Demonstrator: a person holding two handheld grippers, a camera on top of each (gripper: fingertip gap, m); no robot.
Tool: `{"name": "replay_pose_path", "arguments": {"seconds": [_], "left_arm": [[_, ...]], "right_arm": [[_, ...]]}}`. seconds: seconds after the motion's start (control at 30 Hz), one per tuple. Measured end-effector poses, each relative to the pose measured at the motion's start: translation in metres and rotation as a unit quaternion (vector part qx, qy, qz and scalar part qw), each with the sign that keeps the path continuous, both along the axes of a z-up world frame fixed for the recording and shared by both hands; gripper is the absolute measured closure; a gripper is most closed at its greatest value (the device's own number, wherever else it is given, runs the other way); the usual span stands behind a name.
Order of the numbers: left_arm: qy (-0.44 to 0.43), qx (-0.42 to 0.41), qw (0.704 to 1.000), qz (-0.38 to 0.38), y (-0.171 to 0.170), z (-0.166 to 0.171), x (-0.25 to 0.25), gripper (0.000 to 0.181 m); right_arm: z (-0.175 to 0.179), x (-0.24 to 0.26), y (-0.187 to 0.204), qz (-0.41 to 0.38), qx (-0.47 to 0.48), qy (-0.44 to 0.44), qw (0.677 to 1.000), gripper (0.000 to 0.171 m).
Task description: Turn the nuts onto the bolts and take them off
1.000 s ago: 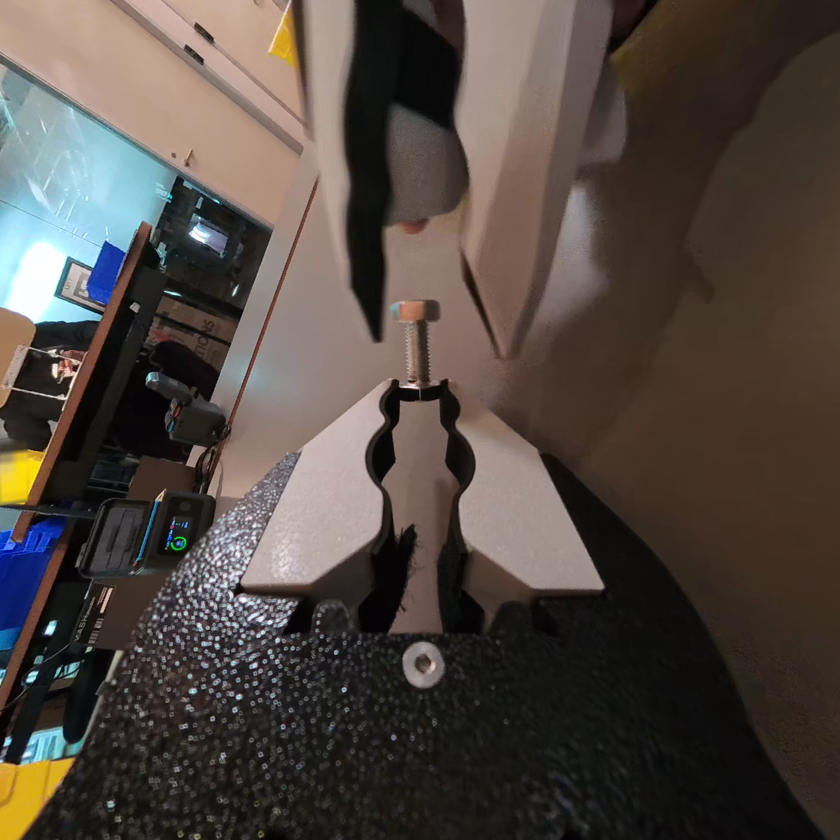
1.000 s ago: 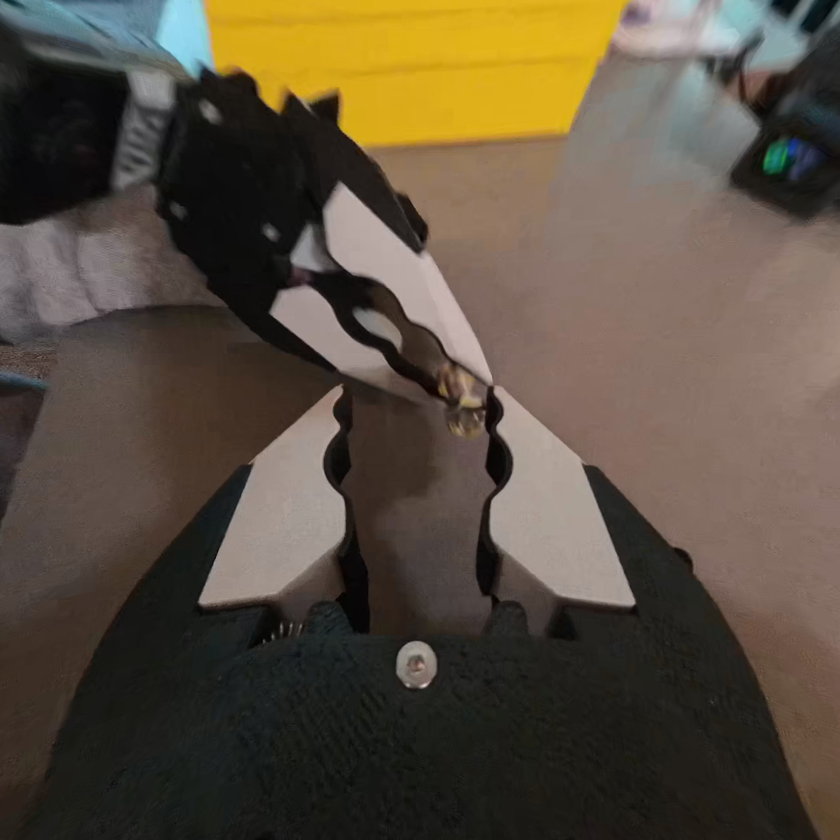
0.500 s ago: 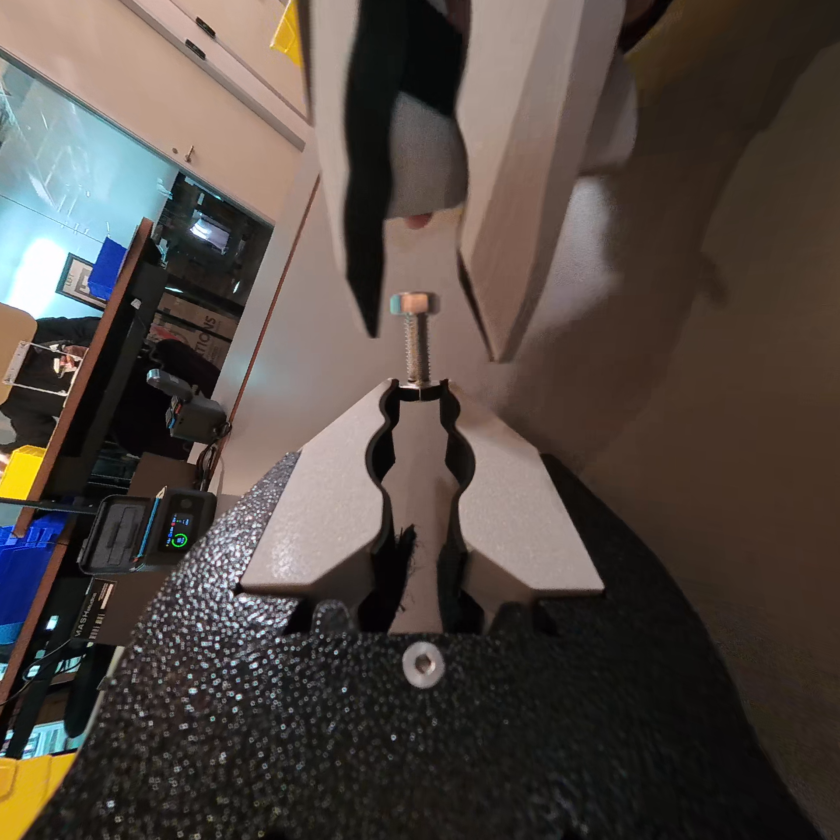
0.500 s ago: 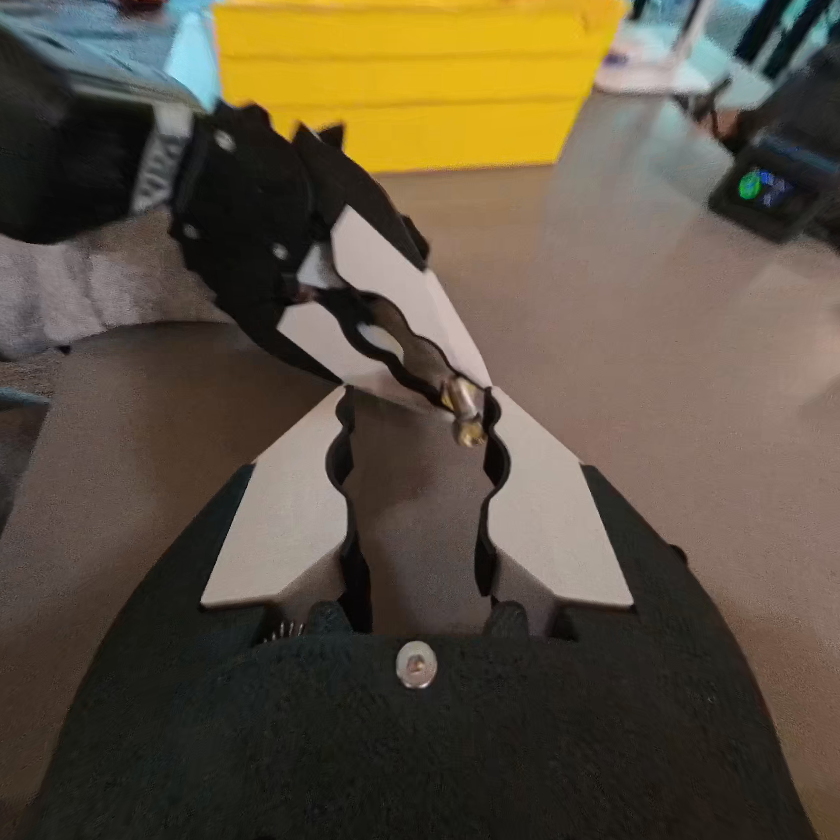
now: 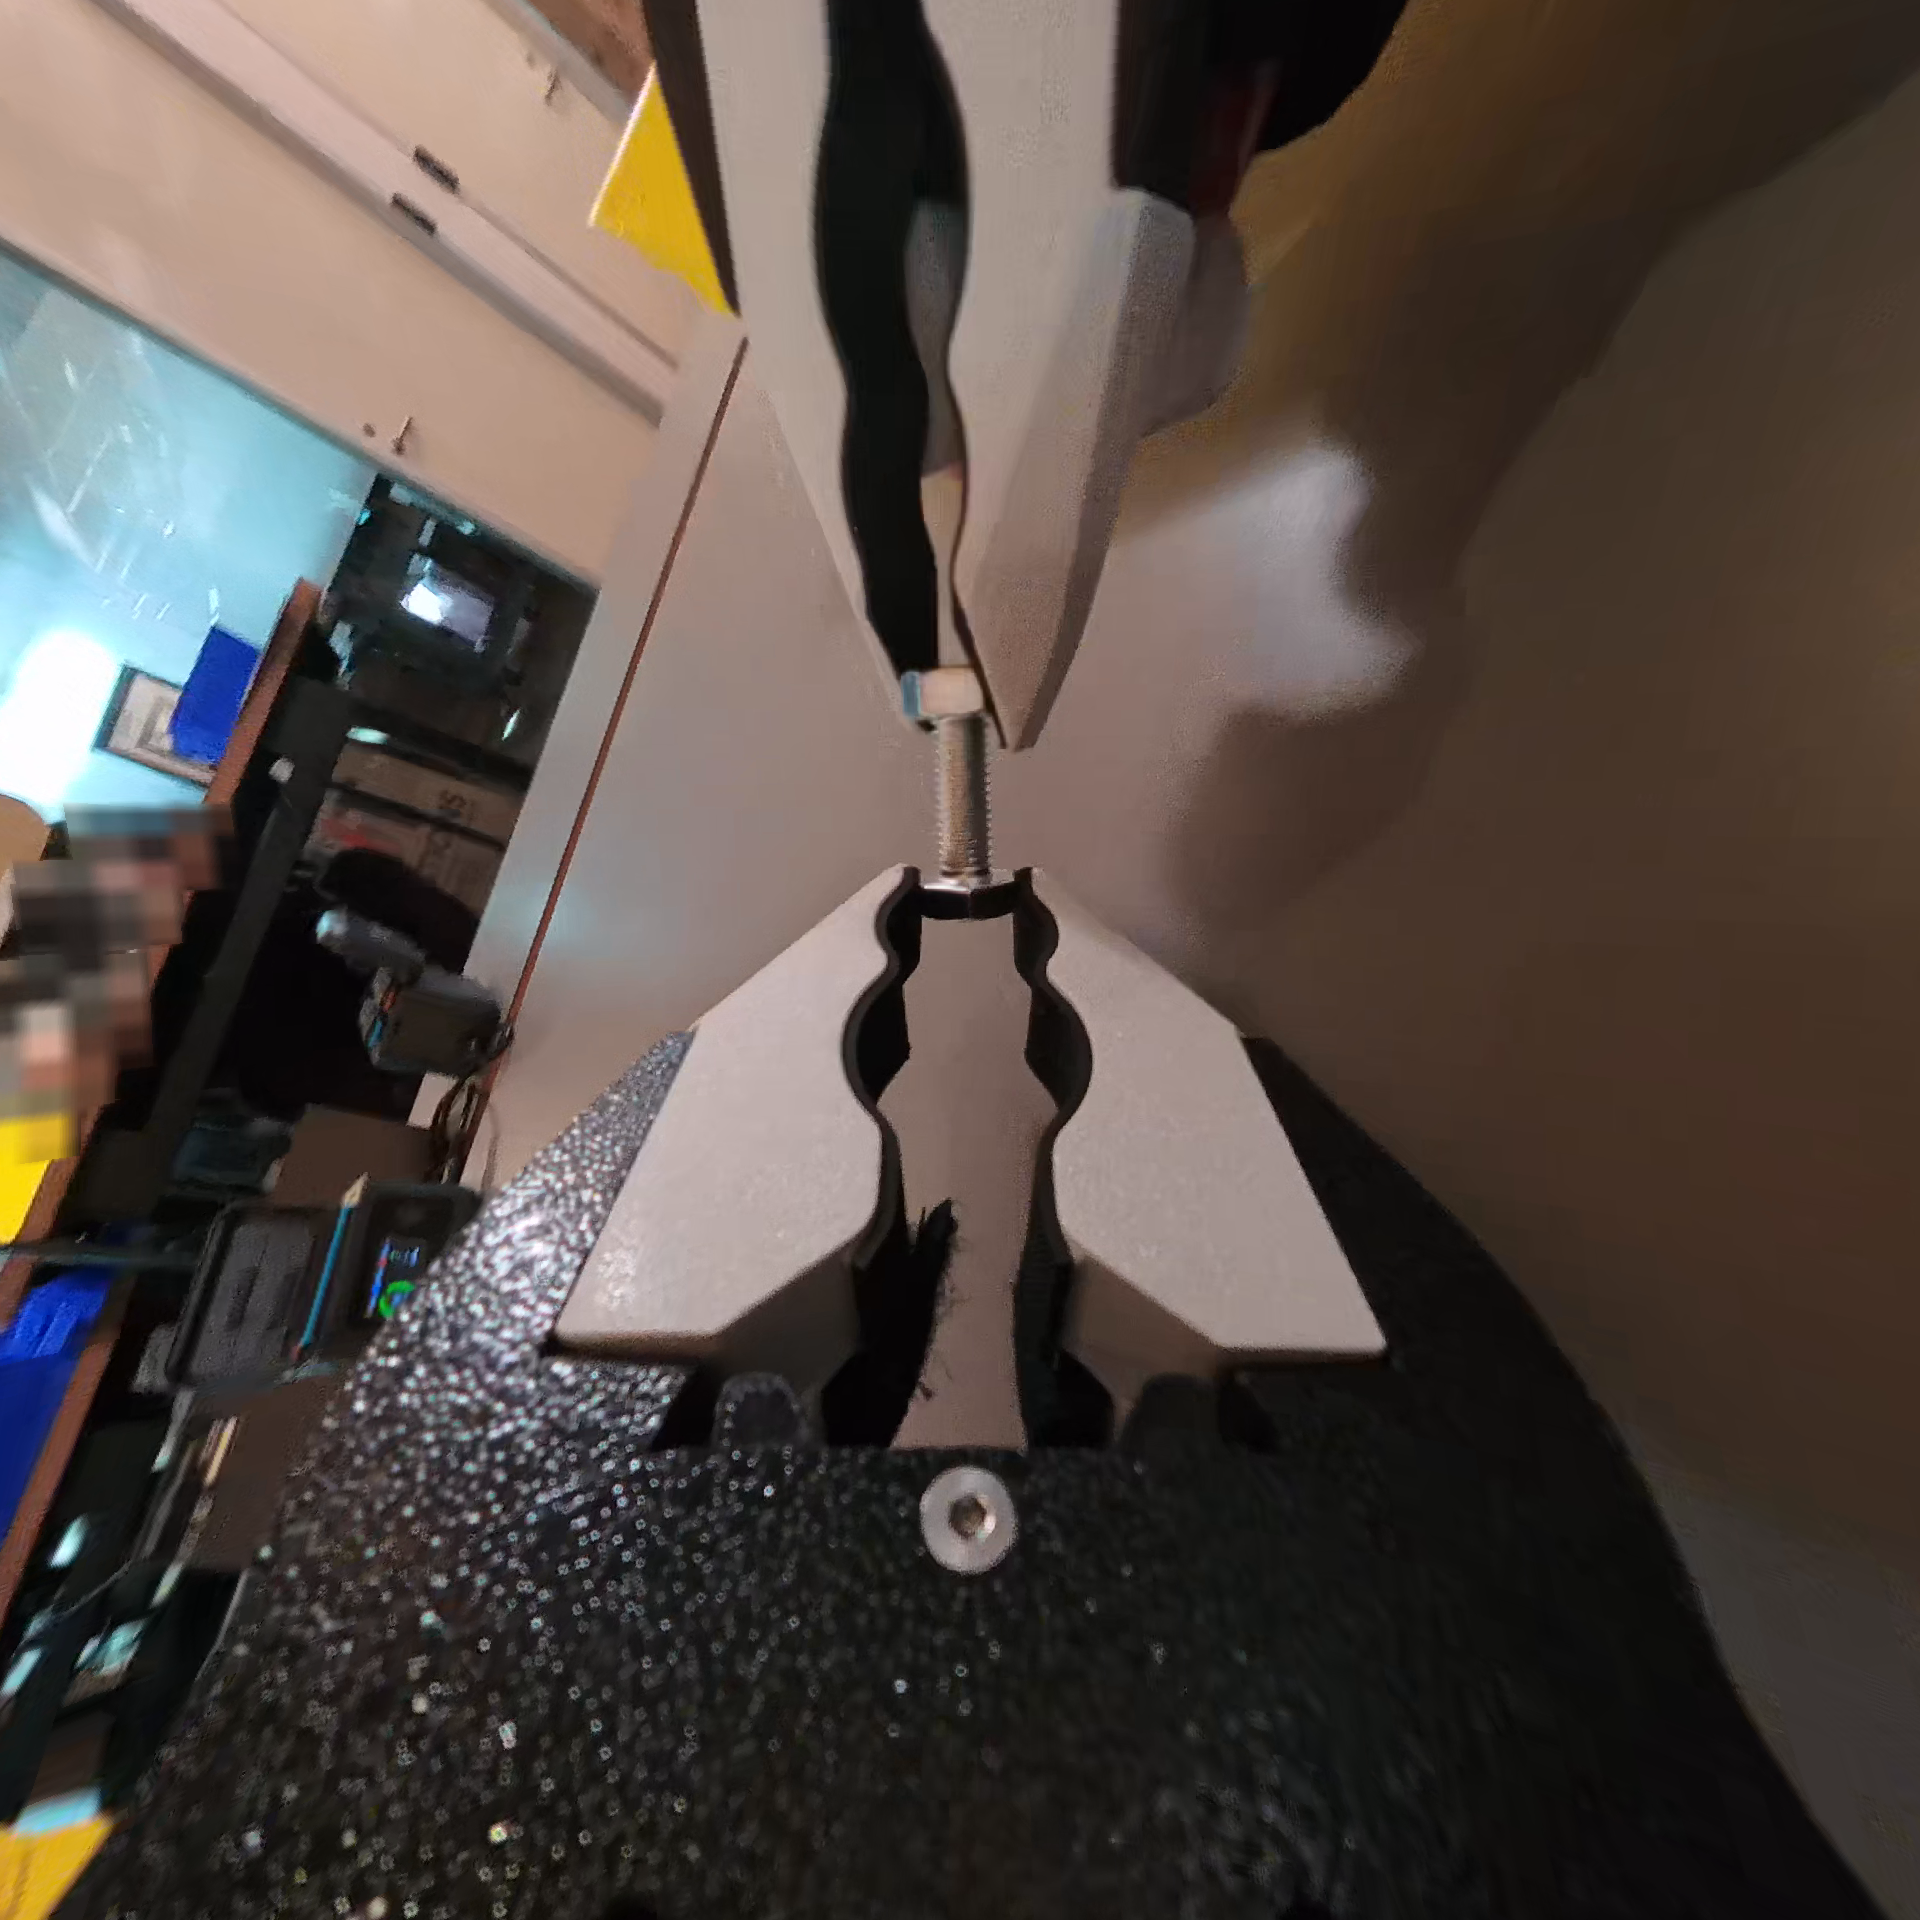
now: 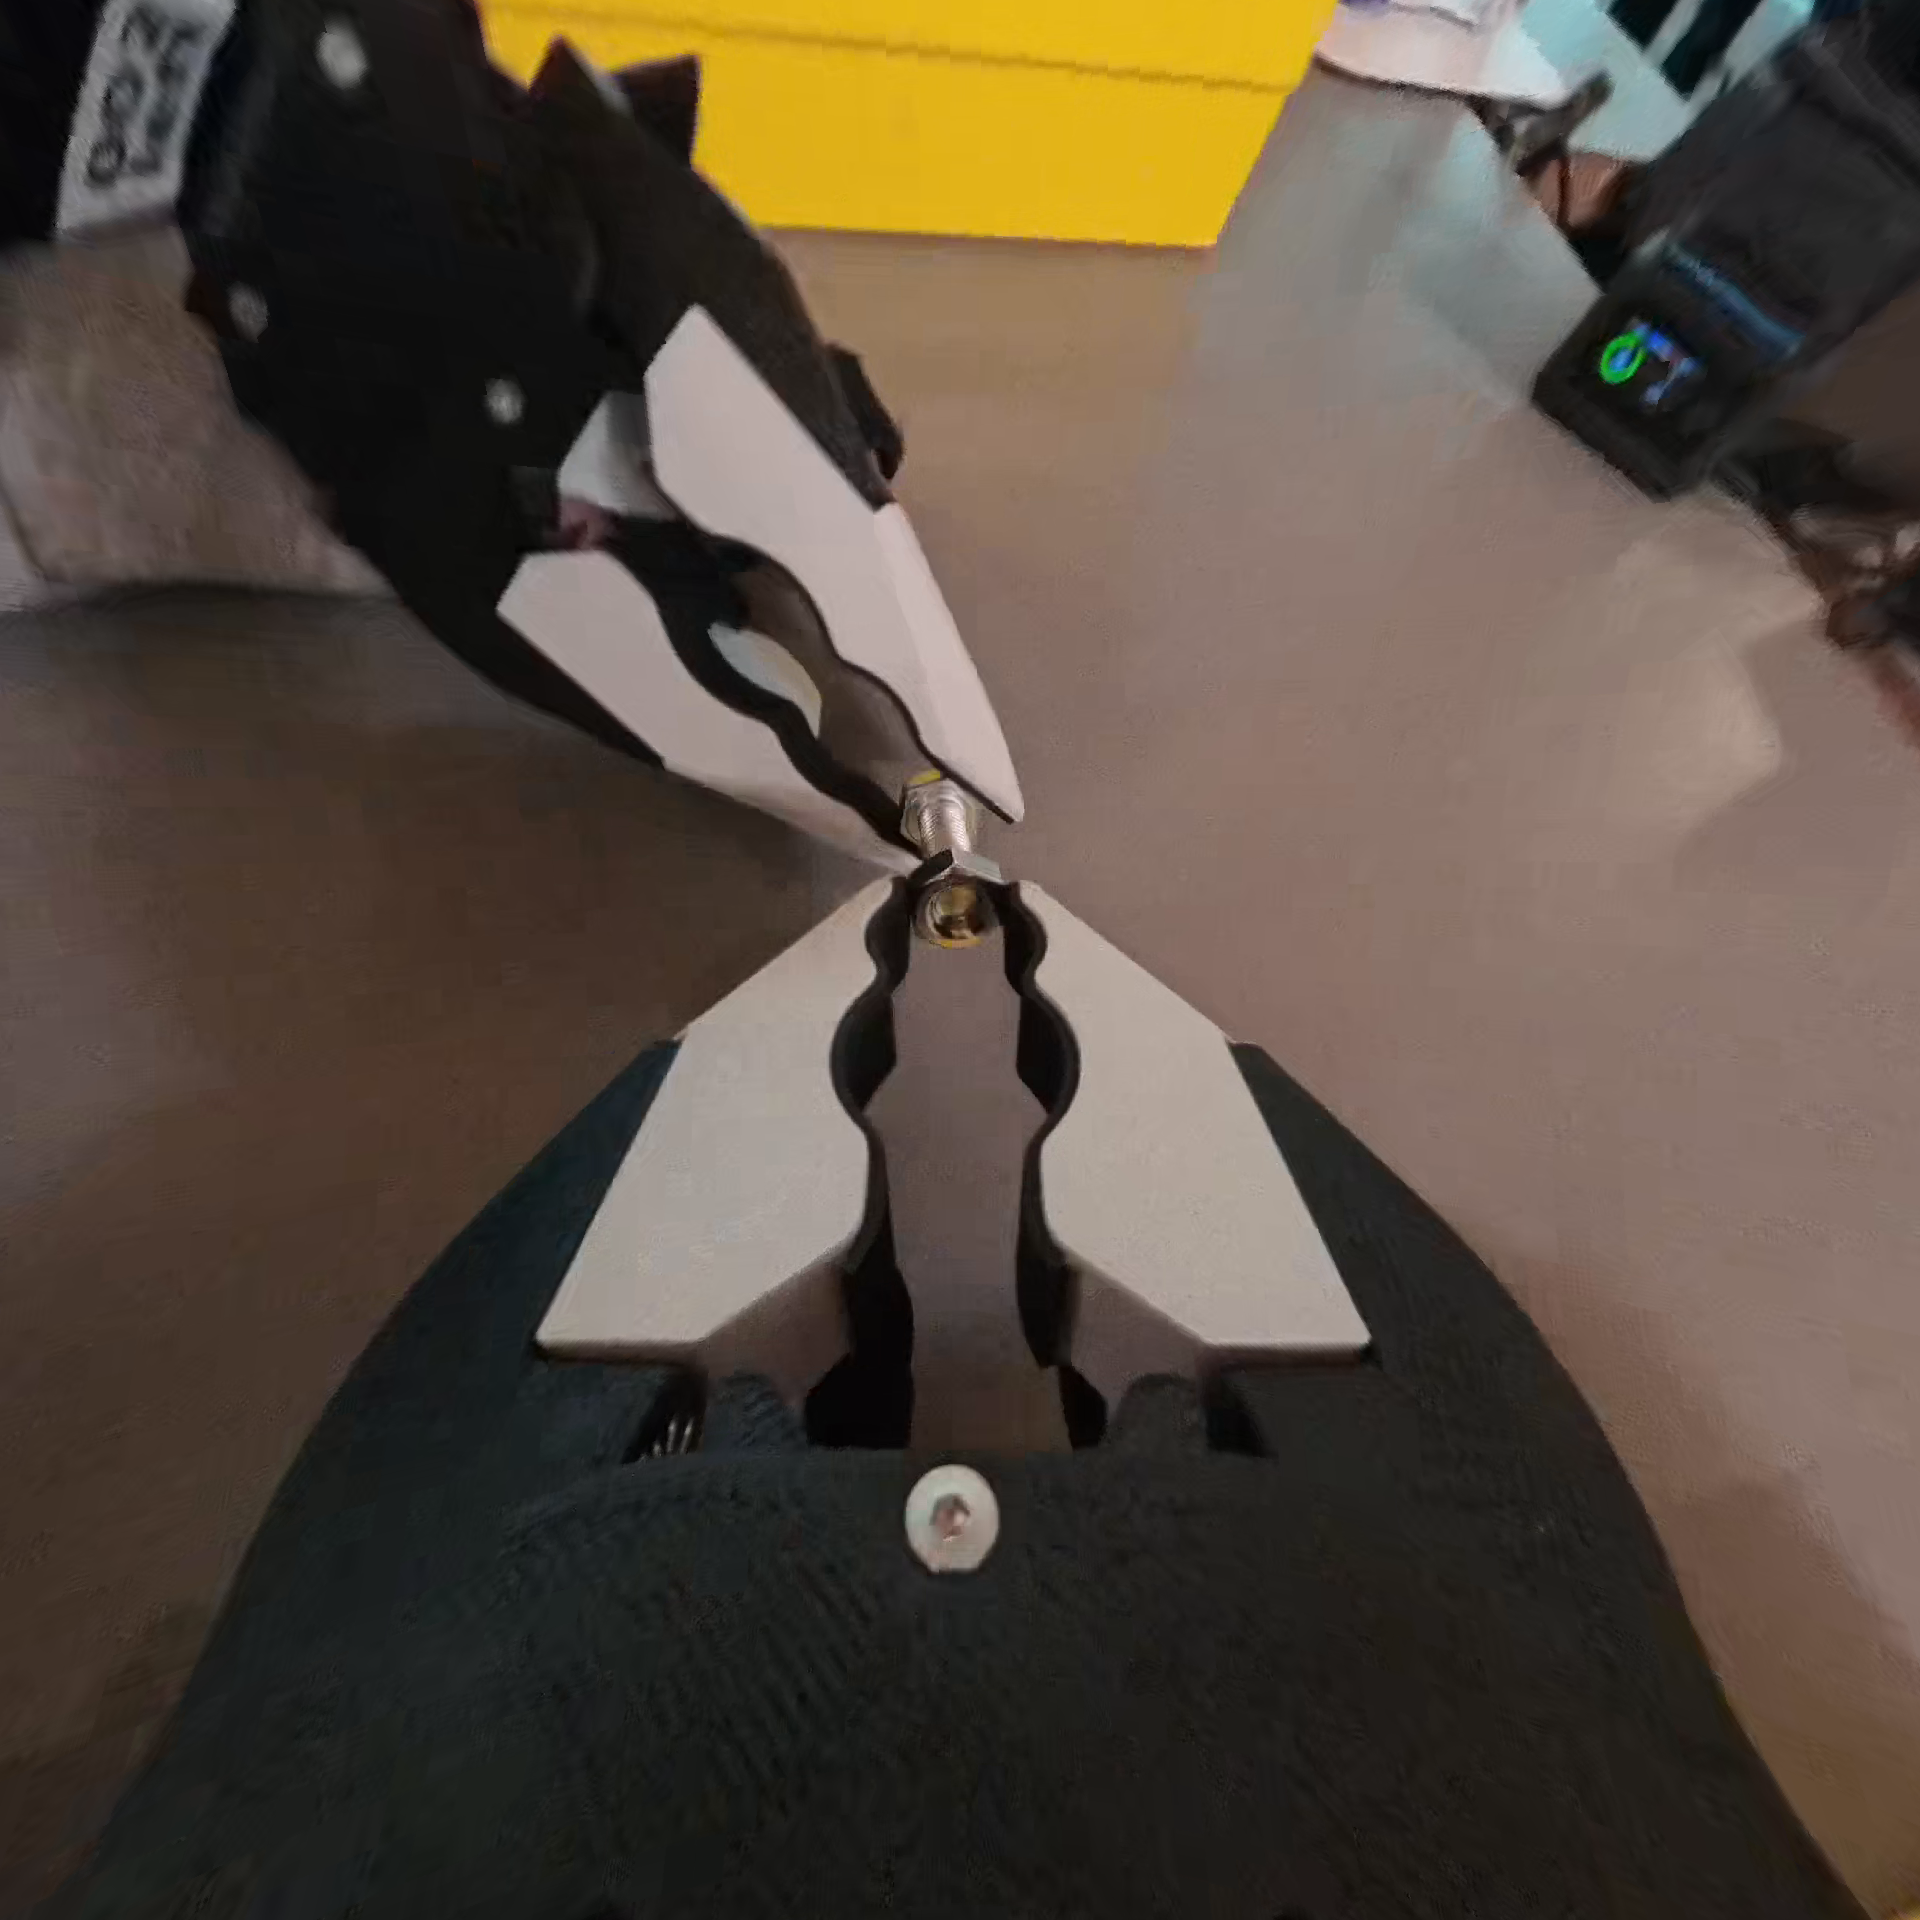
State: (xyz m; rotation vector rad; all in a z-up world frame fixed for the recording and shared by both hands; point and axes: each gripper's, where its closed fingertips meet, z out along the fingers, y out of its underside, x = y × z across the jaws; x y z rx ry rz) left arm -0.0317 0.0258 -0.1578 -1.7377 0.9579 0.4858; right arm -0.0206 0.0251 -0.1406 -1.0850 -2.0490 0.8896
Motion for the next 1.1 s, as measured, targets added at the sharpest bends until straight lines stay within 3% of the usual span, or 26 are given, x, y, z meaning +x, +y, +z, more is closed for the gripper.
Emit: {"name": "replay_pose_path", "arguments": {"seconds": [0.03, 0.13, 0.2, 0.3, 0.4, 0.5, 0.57, 0.6, 0.63, 0.7, 0.8, 0.83, 0.87, 0.93, 1.0, 1.1], "left_arm": [[-0.013, 0.0, 1.0, -0.019, -0.004, 0.006, 0.007, 0.165], [-0.157, -0.052, 0.981, -0.098, -0.021, 0.027, 0.035, 0.165], [-0.268, -0.103, 0.945, -0.156, -0.032, 0.047, 0.048, 0.165], [-0.41, -0.202, 0.856, -0.243, -0.05, 0.072, 0.059, 0.165], [-0.497, -0.255, 0.771, -0.307, -0.056, 0.086, 0.064, 0.165], [-0.579, -0.283, 0.668, -0.373, -0.064, 0.102, 0.066, 0.165], [-0.607, -0.3, 0.622, -0.394, -0.065, 0.102, 0.065, 0.165], [-0.616, -0.293, 0.621, -0.387, -0.06, 0.1, 0.063, 0.166], [-0.62, -0.276, 0.633, -0.373, -0.053, 0.097, 0.061, 0.166], [-0.612, -0.199, 0.691, -0.328, -0.035, 0.096, 0.05, 0.166], [-0.555, 0.021, 0.8, -0.229, -0.012, 0.116, 0.011, 0.166], [-0.516, 0.089, 0.831, -0.188, -0.01, 0.124, -0.003, 0.166], [-0.469, 0.134, 0.859, -0.156, -0.01, 0.129, -0.01, 0.166], [-0.367, 0.175, 0.905, -0.124, -0.012, 0.132, -0.007, 0.166], [-0.278, 0.2, 0.934, -0.104, -0.012, 0.131, 0.001, 0.166], [-0.2, 0.22, 0.95, -0.095, -0.012, 0.129, 0.011, 0.166]], "right_arm": [[0.006, 0.006, -0.005, 0.021, 0.055, 0.018, 0.998, 0.155], [0.031, 0.027, -0.02, 0.101, 0.238, 0.07, 0.963, 0.155], [0.048, 0.036, -0.026, 0.145, 0.366, 0.104, 0.913, 0.155], [0.071, 0.042, -0.036, 0.212, 0.532, 0.18, 0.8, 0.155], [0.086, 0.044, -0.041, 0.25, 0.637, 0.242, 0.688, 0.155], [0.098, 0.048, -0.048, 0.254, 0.697, 0.311, 0.594, 0.155], [0.097, 0.048, -0.049, 0.251, 0.712, 0.327, 0.569, 0.155], [0.095, 0.047, -0.045, 0.244, 0.703, 0.322, 0.585, 0.155], [0.092, 0.044, -0.039, 0.231, 0.682, 0.311, 0.621, 0.155], [0.094, 0.038, -0.023, 0.173, 0.594, 0.288, 0.73, 0.149], [0.1, 0.03, -0.001, 0.042, 0.298, 0.199, 0.933, 0.122], [0.101, 0.027, 0.0, 0.003, 0.156, 0.149, 0.977, 0.12], [0.105, 0.024, -0.001, -0.025, 0.014, 0.104, 0.994, 0.119], [0.122, 0.018, -0.001, -0.053, -0.206, 0.057, 0.976, 0.123], [0.124, 0.013, 0.003, -0.074, -0.334, -0.011, 0.939, 0.122], [0.121, 0.006, 0.003, -0.08, -0.444, -0.066, 0.89, 0.119]]}}
